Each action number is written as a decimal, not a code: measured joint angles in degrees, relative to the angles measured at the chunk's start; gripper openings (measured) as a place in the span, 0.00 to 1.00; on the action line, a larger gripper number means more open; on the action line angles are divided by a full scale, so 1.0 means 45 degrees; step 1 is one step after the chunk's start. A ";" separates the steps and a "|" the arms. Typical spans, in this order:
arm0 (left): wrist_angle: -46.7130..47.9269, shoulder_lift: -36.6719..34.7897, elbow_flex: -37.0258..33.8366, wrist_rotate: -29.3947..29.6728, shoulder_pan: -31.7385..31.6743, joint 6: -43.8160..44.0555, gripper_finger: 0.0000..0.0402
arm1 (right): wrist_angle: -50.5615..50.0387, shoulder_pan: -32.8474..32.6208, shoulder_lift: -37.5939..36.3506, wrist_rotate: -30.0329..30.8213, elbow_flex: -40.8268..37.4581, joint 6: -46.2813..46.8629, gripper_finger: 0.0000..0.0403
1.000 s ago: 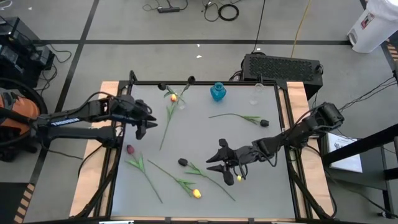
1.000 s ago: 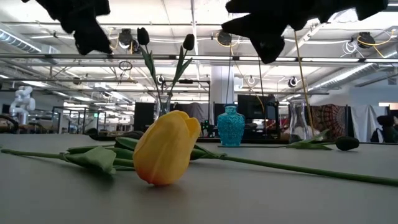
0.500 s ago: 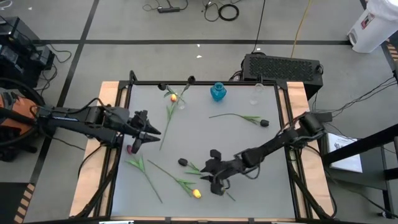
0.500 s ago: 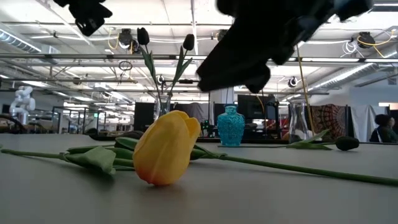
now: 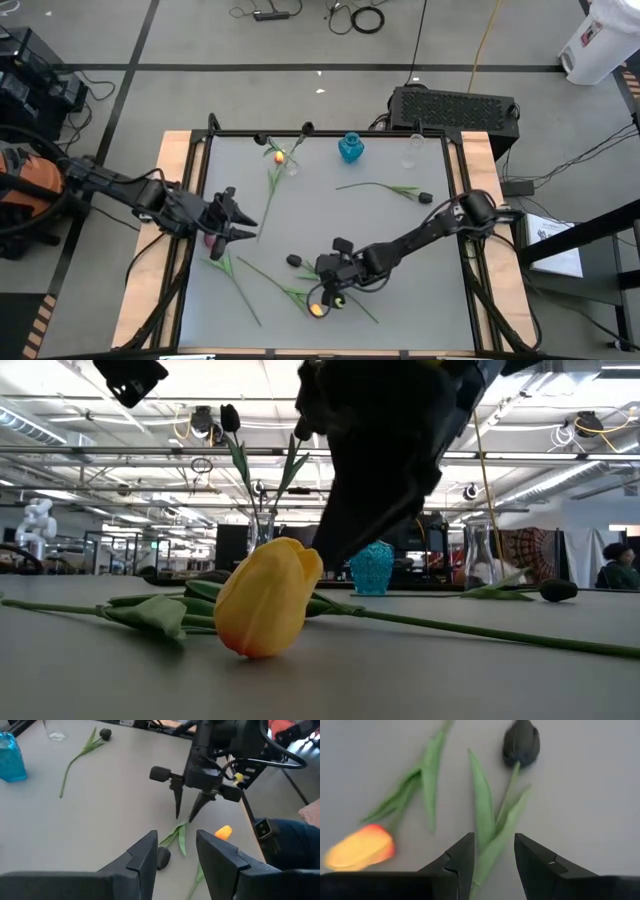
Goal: Sort flowers into vase by color
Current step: Put the black flower into the left transparent flower vase
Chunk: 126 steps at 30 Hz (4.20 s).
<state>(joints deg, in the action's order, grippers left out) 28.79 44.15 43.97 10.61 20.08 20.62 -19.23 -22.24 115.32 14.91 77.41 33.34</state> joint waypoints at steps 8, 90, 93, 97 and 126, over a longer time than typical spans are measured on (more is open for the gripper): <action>-0.0120 0.0800 0.0000 0.0612 0.0453 0.0000 0.35 | -0.0139 0.0020 0.0008 -0.0045 0.0005 0.0573 0.32; -0.2305 0.2184 0.0000 0.1846 0.0820 -0.0446 0.35 | -0.5212 -0.0767 -0.5699 0.6835 0.0000 -0.1553 0.00; -0.2301 0.2184 0.0000 0.1851 0.0820 -0.0456 0.35 | -0.5926 -0.1077 -0.6383 0.7528 -0.0010 -0.1551 0.00; -0.2305 0.2184 0.0000 0.1851 0.0820 -0.0473 0.35 | -0.7226 -0.1579 -0.7260 0.8477 -0.0010 -0.0841 0.00; -0.3191 0.2184 0.0000 0.2966 0.0820 -0.1451 0.35 | 0.0072 -0.4584 -1.1819 1.3939 -0.9919 0.2693 0.00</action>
<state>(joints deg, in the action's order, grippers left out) 14.43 53.98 43.97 23.95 23.77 14.09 -18.91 -42.87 62.13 77.63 32.77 45.45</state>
